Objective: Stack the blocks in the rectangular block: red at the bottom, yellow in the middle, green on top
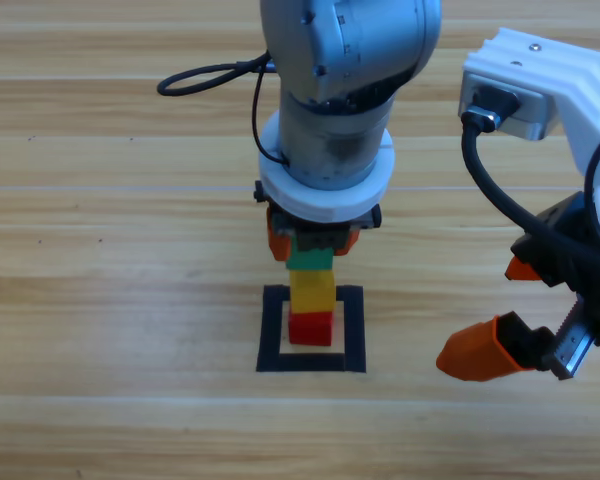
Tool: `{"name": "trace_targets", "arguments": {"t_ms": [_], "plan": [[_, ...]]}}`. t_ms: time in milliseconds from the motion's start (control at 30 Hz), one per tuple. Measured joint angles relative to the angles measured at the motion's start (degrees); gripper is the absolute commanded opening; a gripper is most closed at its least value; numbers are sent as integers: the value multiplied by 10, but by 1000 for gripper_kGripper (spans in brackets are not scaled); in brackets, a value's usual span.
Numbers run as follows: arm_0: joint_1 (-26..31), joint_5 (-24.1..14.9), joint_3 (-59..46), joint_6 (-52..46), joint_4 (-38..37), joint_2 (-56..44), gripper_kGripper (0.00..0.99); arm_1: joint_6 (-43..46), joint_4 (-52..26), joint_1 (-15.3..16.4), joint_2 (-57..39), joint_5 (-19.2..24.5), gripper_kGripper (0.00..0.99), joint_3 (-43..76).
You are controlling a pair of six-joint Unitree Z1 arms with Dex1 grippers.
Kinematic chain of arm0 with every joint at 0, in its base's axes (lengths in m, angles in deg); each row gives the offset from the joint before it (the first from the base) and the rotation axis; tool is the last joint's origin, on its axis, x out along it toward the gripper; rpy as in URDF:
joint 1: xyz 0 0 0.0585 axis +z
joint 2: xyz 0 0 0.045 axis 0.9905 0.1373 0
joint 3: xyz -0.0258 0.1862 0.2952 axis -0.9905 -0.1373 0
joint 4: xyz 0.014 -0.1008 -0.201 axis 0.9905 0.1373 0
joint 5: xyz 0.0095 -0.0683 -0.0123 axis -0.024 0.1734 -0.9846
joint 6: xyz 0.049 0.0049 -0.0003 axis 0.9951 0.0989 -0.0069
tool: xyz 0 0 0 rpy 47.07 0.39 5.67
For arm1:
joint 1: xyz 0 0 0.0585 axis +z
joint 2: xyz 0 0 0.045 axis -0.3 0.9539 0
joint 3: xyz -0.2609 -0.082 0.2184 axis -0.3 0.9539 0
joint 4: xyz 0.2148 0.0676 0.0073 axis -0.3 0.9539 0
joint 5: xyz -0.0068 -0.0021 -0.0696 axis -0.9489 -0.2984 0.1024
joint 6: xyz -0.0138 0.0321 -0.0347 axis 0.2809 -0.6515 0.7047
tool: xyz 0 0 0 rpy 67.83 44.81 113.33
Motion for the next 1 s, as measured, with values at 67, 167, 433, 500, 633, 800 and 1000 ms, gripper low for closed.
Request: {"name": "trace_targets", "arguments": {"t_ms": [67, 167, 433, 500, 633, 800, 1000], "plan": [[0, 1, 1, -1, 0, 3, 38, 1, 0, 0, 0, 0, 990, 0], [0, 5, 2, -4, 0, 8, 38, 1, 0, 0, 0, 0, 990, 0], [0, 8, 5, -6, 0, 11, 40, 1, 0, 0, 0, 0, 990, 0], [0, 8, 5, -6, 0, 11, 40, 1, 0, 0, 0, 0, 990, 0], [0, 8, 5, -6, 0, 11, 40, 1, 0, 0, 0, 0, 990, 0], [0, 8, 5, -6, 0, 11, 40, 1, 0, 0, 0, -1, 990, 0], [0, 8, 5, -6, 0, 15, 40, 1, 0, 0, 0, -1, 990, 0]]}}
